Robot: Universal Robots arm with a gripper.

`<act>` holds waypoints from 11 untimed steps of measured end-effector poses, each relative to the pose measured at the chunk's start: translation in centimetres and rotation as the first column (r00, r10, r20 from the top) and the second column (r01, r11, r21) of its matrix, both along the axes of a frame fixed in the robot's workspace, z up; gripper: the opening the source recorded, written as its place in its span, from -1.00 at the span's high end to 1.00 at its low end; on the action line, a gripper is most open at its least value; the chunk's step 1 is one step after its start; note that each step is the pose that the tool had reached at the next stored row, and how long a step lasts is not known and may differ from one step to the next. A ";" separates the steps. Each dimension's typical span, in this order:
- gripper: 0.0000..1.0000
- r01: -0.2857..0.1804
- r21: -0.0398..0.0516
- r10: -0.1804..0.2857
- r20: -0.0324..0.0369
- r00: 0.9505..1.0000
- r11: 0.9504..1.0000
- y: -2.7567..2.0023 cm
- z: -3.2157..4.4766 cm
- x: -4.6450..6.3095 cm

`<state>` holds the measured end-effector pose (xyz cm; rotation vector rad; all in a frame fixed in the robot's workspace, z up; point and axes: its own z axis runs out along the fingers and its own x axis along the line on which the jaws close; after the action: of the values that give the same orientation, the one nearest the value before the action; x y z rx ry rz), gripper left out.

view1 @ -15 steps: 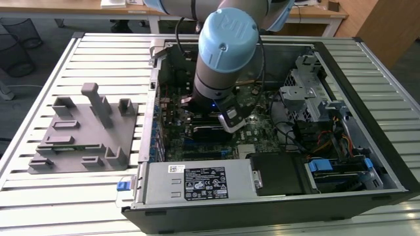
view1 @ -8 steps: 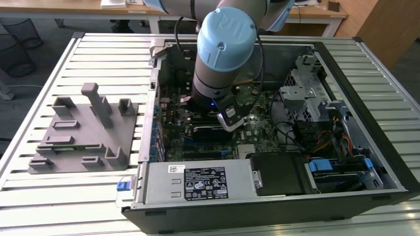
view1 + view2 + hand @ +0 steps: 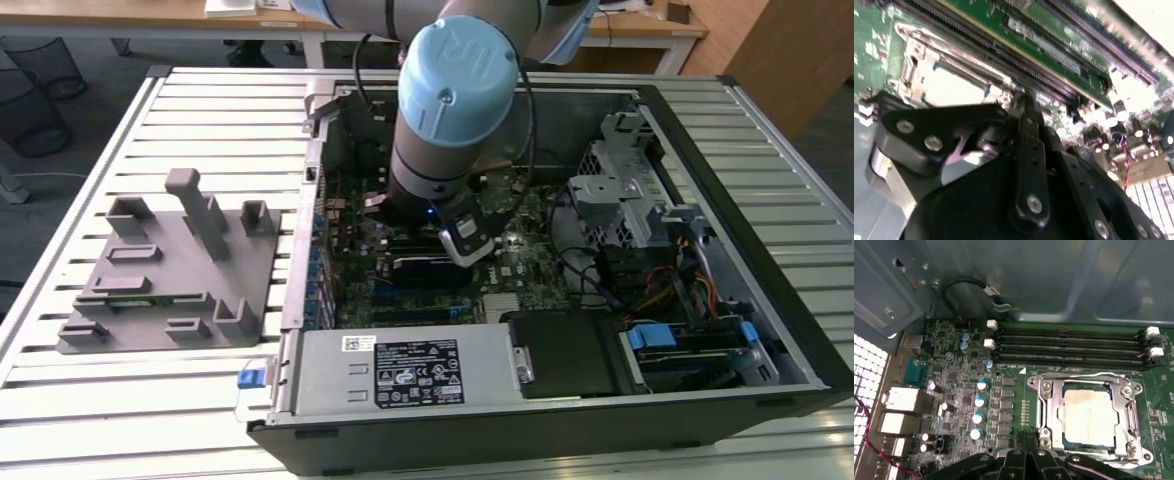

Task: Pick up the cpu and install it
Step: 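Install the second cpu locking lever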

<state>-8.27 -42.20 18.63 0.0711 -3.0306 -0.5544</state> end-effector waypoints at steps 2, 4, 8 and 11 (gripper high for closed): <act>0.79 0.000 -0.001 0.000 0.000 1.000 1.000 -0.02 0.10 0.0; 0.79 0.000 0.000 0.000 0.000 1.000 1.000 -0.01 0.39 -0.1; 0.79 0.000 0.000 0.000 0.000 1.000 1.000 -0.01 1.36 -0.1; 0.79 0.000 0.000 0.000 0.000 1.000 1.000 -0.01 2.38 -0.1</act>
<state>-8.38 -42.21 21.01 0.0710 -3.0304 -0.5538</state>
